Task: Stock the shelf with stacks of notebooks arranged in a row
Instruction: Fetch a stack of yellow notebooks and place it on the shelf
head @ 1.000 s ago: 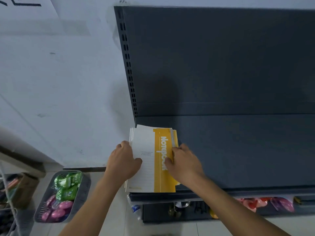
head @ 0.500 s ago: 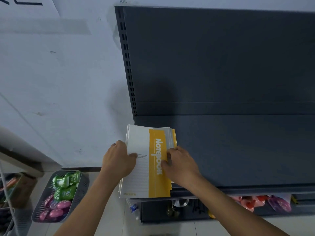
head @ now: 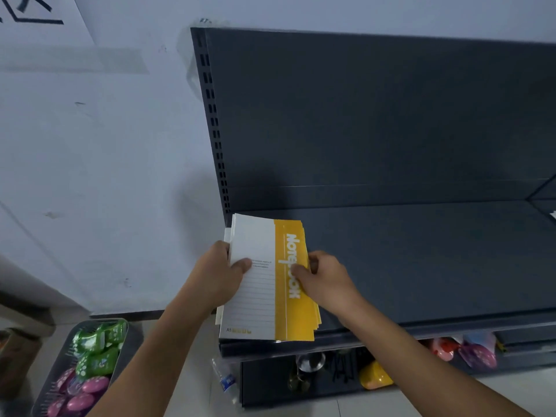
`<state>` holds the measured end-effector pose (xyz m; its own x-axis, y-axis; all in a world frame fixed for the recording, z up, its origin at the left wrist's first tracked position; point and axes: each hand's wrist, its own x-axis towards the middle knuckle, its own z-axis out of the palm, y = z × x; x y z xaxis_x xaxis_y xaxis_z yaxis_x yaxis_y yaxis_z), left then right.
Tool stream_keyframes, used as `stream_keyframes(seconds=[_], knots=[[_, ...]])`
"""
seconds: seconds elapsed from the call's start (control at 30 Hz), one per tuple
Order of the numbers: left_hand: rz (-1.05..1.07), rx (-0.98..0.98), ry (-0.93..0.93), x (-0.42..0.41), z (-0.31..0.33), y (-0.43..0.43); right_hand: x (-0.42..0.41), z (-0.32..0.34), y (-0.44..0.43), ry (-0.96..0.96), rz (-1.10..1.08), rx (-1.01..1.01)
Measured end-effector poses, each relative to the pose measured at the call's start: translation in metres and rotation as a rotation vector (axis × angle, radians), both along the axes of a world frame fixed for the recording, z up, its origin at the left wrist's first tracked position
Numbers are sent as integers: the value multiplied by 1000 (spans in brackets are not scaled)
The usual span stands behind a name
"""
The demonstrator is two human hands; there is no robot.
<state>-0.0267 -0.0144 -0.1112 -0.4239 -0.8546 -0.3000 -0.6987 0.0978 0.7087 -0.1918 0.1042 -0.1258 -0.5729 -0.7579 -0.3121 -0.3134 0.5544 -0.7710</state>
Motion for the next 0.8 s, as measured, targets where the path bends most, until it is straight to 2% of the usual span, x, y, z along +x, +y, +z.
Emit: stream_keyframes(seconds=[0.13, 0.27, 0.57, 0.8], knots=[[-116, -169, -165, -12, 2, 4, -8, 7, 7, 51, -25, -1], [-199, -261, -184, -38, 10, 16, -24, 16, 27, 93, -84, 11], [-352, -356, -20, -119, 16, 55, -77, 35, 83, 224, -311, 84], [-504, -441, 14, -184, 22, 90, -124, 45, 132, 226, -429, 93]])
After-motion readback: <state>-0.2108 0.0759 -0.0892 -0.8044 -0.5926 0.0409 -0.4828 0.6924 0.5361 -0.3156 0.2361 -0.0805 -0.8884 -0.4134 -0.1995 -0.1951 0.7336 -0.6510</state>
